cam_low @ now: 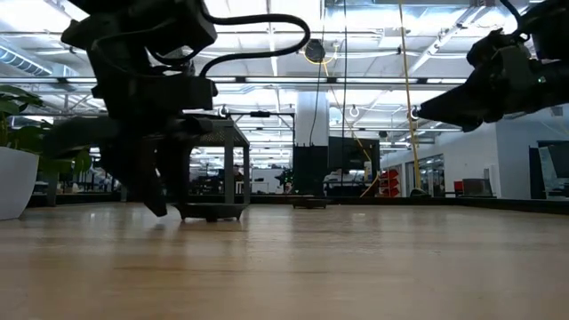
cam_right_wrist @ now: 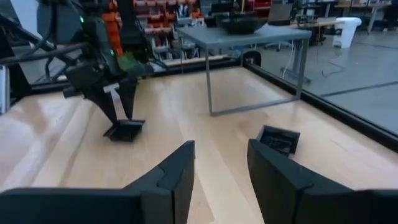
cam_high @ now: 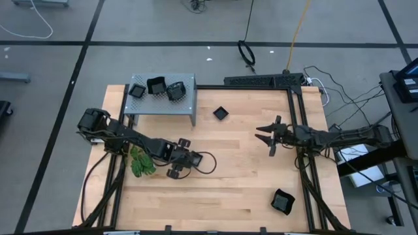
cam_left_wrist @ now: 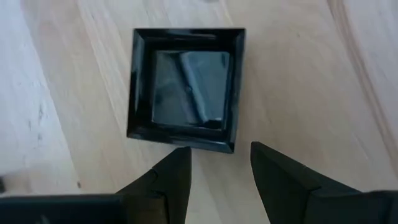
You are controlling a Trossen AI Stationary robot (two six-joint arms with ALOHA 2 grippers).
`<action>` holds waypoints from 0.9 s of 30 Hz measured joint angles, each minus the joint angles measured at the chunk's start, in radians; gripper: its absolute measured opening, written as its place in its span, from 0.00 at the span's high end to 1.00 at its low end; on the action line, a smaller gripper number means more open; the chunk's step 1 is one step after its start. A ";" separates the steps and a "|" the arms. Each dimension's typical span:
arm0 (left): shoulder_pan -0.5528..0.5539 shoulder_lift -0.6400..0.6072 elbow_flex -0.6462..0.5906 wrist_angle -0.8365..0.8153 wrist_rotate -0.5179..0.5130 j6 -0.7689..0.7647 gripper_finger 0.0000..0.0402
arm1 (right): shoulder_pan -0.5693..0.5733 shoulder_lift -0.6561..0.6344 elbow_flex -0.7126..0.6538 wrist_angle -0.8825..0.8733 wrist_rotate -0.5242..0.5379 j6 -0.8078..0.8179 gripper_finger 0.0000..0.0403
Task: Pick & Place Mini shaped plates
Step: Stack the square plate on top of the square plate on the shelf
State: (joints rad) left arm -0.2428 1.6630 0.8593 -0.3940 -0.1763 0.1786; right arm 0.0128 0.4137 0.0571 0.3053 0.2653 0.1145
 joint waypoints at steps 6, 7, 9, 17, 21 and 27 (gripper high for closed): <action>0.000 0.000 0.000 0.057 -0.008 0.023 0.58 | 0.000 -0.001 -0.002 0.036 0.000 0.002 0.67; 0.000 0.000 0.000 0.072 -0.008 0.026 0.58 | 0.000 -0.001 -0.002 0.036 0.000 0.002 0.67; 0.000 0.000 0.000 0.107 -0.008 0.025 0.58 | 0.000 -0.001 -0.002 0.036 0.000 0.009 0.67; -0.010 0.000 0.000 0.215 0.003 0.021 0.58 | 0.000 -0.001 -0.003 0.035 0.013 0.077 0.67; -0.022 0.029 0.002 0.247 0.045 -0.015 0.58 | 0.000 -0.001 -0.004 0.029 0.049 0.087 0.67; -0.029 0.099 0.003 0.273 0.038 -0.040 0.58 | 0.002 -0.001 -0.004 0.035 0.022 0.108 0.67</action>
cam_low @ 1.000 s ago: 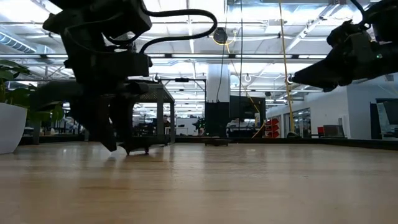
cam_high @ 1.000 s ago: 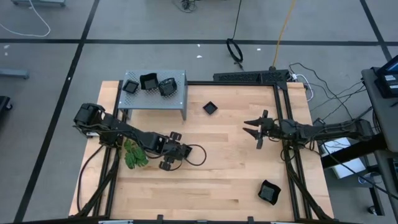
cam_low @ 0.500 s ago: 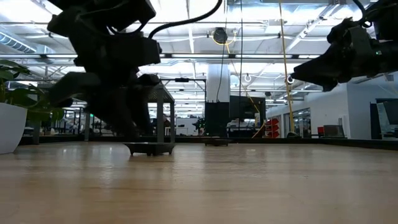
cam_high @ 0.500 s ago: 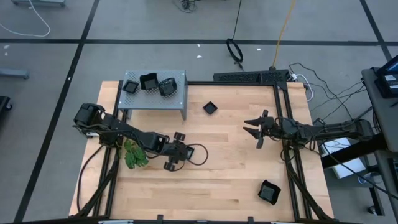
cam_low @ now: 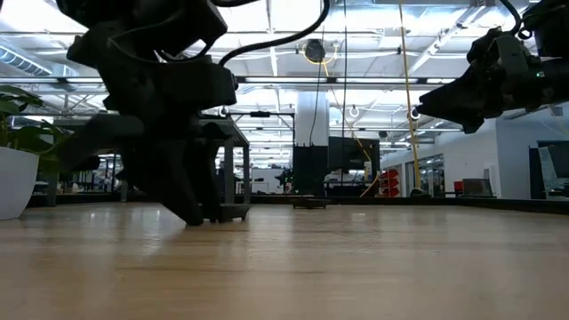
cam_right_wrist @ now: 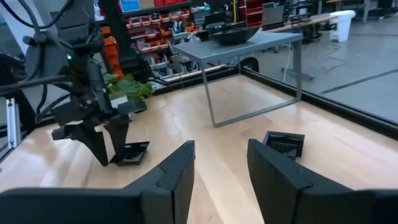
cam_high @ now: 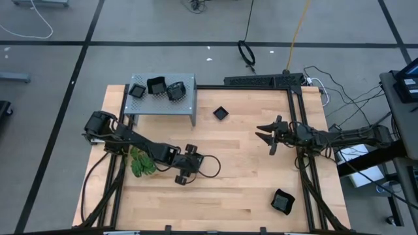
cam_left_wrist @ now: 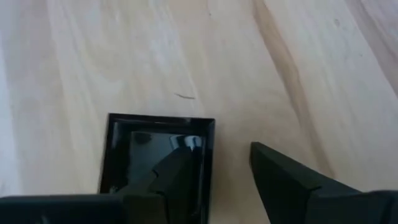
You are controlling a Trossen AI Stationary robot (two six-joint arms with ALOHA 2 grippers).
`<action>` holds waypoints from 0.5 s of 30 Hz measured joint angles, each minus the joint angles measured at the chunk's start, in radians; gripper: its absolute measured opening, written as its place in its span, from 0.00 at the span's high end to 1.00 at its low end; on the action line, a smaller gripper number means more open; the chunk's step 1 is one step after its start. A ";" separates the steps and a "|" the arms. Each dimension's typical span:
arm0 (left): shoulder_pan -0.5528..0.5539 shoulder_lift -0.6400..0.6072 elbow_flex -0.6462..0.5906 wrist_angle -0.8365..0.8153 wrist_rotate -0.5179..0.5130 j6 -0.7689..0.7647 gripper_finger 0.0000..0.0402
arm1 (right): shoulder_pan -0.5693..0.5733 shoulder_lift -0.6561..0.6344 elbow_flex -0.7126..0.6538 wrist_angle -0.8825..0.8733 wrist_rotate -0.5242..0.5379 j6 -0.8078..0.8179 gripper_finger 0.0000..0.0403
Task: Pick & Place Mini shaped plates
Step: Stack the square plate on top of the square plate on the shelf
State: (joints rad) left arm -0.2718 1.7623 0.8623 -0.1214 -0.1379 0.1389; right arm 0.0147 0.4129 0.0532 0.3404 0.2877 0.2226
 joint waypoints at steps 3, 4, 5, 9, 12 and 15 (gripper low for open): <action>0.000 0.008 0.000 0.011 -0.012 -0.038 0.58 | 0.000 0.001 0.000 -0.008 0.000 0.001 0.67; 0.002 0.009 0.000 0.013 -0.012 -0.055 0.58 | 0.000 0.001 0.000 -0.012 -0.001 0.001 0.67; 0.004 0.010 0.000 0.012 -0.010 -0.076 0.58 | 0.000 0.001 0.000 -0.012 -0.001 0.001 0.67; 0.004 0.010 0.001 0.003 -0.004 -0.154 0.66 | 0.000 0.002 -0.001 -0.016 -0.001 0.001 0.67; 0.005 0.011 0.001 0.001 0.010 -0.182 0.78 | 0.000 0.002 -0.001 -0.016 -0.001 0.001 0.67; 0.007 0.013 0.000 -0.001 0.011 -0.206 0.92 | 0.000 0.002 -0.001 -0.016 -0.001 0.001 0.67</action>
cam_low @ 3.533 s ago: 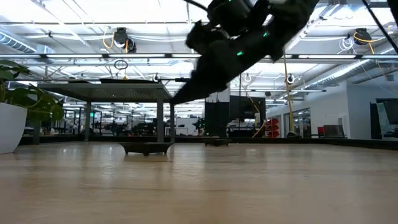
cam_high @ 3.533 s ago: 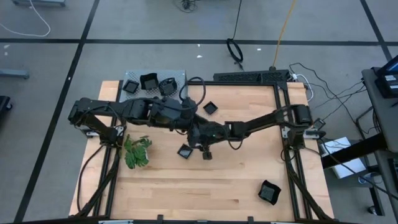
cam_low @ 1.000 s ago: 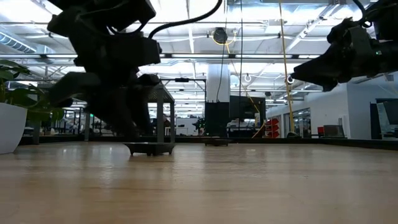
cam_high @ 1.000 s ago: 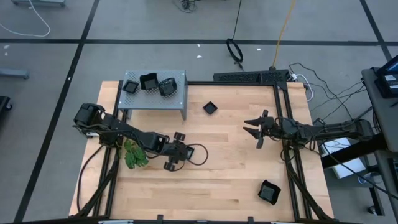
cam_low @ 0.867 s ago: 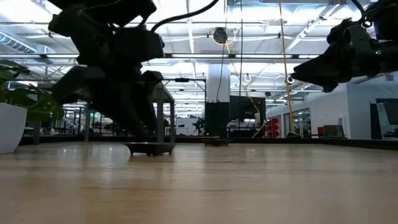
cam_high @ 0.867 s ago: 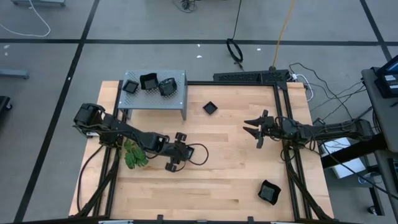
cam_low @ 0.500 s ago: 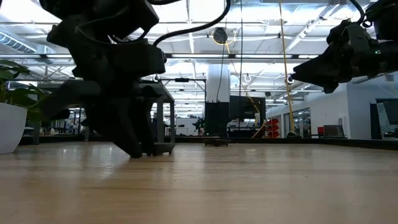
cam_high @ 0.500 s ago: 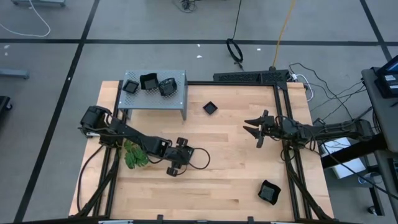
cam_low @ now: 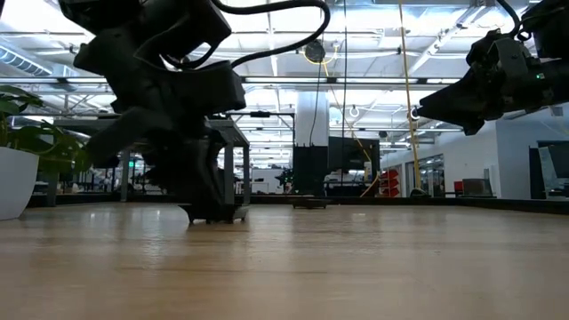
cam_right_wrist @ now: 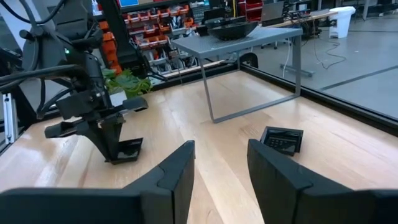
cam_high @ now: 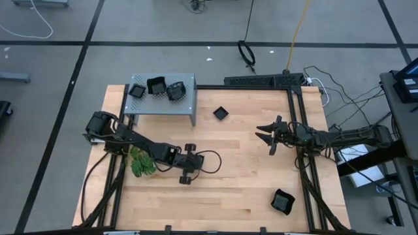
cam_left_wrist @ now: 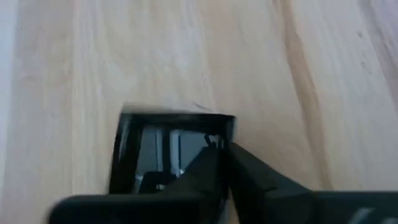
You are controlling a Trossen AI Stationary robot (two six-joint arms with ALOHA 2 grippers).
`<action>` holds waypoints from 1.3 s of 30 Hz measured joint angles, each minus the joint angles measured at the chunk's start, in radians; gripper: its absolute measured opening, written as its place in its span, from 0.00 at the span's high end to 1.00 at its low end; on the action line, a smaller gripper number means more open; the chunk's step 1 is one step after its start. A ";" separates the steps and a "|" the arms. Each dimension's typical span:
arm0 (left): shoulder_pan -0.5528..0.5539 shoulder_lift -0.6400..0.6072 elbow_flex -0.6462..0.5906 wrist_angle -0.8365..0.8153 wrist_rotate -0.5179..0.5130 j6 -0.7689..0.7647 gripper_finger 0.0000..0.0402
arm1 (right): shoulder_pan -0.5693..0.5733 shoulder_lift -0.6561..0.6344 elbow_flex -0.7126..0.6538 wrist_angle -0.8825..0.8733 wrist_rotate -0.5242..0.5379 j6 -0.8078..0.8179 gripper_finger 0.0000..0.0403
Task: Pick & Place Mini shaped plates
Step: Stack the square plate on top of the square plate on the shelf
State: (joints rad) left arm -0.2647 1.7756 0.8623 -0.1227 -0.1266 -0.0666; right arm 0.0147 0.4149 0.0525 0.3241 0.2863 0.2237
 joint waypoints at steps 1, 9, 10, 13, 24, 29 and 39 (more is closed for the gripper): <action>0.001 0.001 0.000 0.002 0.000 -0.008 0.96 | 0.000 0.000 0.000 0.000 0.000 0.000 0.67; 0.002 -0.032 0.025 0.065 -0.016 -0.037 0.97 | 0.000 0.000 0.000 0.000 0.000 0.000 0.67; 0.005 -0.047 0.037 0.069 -0.023 -0.037 0.98 | 0.000 0.000 0.000 0.000 0.000 0.000 0.67; 0.012 -0.079 0.082 0.072 -0.046 -0.002 0.98 | 0.000 0.000 0.000 0.000 0.000 0.000 0.67; 0.106 -0.163 0.340 -0.088 -0.346 0.188 0.97 | 0.000 0.002 0.000 -0.003 -0.001 0.000 0.67; 0.213 -0.201 0.500 -0.311 -0.434 0.127 0.98 | 0.000 0.004 0.000 0.000 -0.001 0.000 0.67; 0.524 -0.344 0.647 -0.756 -0.431 -0.076 0.98 | 0.000 0.009 0.000 -0.001 -0.001 0.000 0.67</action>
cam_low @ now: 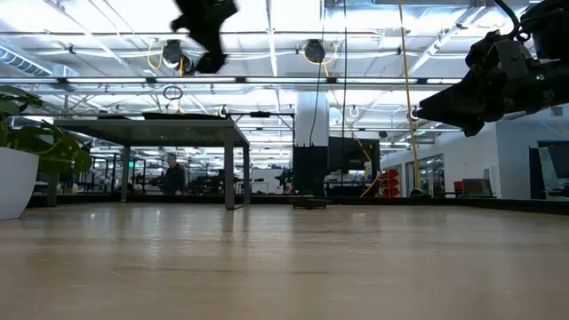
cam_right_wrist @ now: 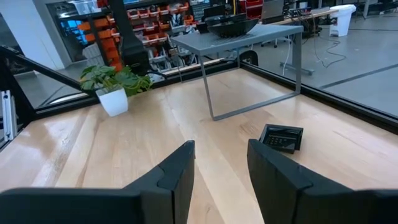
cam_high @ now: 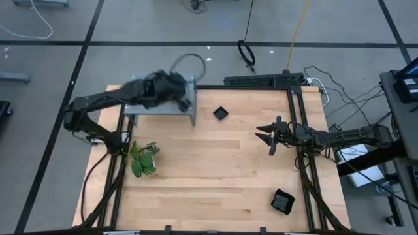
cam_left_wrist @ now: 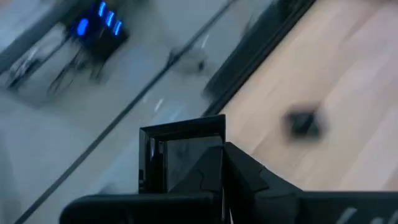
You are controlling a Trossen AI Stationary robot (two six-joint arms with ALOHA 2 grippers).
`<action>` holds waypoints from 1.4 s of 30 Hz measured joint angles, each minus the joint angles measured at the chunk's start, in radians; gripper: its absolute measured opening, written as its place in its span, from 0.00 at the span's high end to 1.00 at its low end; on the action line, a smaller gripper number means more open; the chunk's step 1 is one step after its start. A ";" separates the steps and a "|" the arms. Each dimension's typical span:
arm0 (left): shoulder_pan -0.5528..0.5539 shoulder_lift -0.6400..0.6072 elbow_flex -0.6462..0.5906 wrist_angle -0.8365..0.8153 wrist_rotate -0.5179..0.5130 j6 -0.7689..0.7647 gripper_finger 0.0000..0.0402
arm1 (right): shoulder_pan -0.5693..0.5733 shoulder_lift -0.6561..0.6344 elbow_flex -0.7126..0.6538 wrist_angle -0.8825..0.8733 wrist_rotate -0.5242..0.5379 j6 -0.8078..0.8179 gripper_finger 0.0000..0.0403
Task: Pick & Place Mini shaped plates
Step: Stack the square plate on top of the square plate on the shelf
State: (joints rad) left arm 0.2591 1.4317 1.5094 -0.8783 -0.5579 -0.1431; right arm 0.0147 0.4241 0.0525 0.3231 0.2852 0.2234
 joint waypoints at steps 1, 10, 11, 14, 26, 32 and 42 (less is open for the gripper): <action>0.026 -0.014 0.000 -0.042 -0.002 0.001 0.98 | 0.000 0.000 0.000 -0.003 -0.001 0.000 0.67; 0.274 -0.132 -0.001 -0.317 -0.004 -0.057 0.97 | 0.000 0.002 0.000 -0.001 0.000 0.000 0.67; 0.295 -0.137 0.000 -0.337 -0.004 -0.073 0.97 | 0.000 0.002 0.000 -0.001 0.000 0.000 0.67; 0.363 -0.142 -0.001 -0.435 -0.002 -0.105 0.96 | 0.000 0.003 0.000 0.001 0.000 0.000 0.67; 0.462 -0.146 -0.149 -0.494 0.008 -0.103 0.97 | 0.000 0.003 0.000 0.001 0.000 0.000 0.67; 0.464 -0.145 -0.239 -0.421 0.057 -0.130 0.96 | 0.000 0.003 0.000 0.001 0.000 0.000 0.67; 0.474 -0.144 -0.250 -0.338 0.061 -0.148 0.97 | 0.000 0.003 0.000 0.001 0.000 0.000 0.67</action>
State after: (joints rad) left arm 0.7326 1.2877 1.2598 -1.2167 -0.4968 -0.2909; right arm 0.0147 0.4271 0.0525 0.3241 0.2855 0.2234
